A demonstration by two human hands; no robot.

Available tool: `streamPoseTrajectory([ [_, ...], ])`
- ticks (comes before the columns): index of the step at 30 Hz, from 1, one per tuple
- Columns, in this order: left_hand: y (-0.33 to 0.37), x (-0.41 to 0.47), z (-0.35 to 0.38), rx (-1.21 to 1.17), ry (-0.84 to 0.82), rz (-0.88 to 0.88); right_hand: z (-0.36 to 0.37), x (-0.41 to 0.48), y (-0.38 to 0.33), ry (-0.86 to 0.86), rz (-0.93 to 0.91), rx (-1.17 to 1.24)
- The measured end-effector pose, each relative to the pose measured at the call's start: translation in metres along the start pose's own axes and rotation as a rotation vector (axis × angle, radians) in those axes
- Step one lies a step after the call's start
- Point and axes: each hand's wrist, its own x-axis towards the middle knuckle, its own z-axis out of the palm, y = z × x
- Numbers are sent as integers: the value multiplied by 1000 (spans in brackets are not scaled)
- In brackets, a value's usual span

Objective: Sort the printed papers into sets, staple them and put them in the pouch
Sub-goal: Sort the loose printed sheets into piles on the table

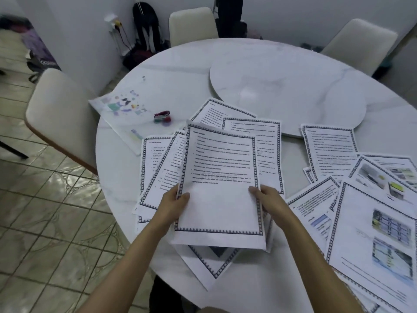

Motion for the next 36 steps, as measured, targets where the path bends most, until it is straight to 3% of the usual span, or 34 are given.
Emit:
streamPoseTrajectory([
  [8, 18, 38, -49, 38, -117, 58, 20, -3, -16, 310, -114, 111],
  [11, 23, 54, -70, 32, -155, 60, 12, -8, -9, 509, -152, 150],
  [17, 23, 83, -93, 265, -51, 54, 4, -24, 4, 738, -119, 294],
  [25, 21, 102, -86, 656, 19, 169, 3, -35, 22, 788, -70, 260],
  [36, 30, 113, -69, 780, 100, 71, 9, -33, 30, 735, -14, 272],
])
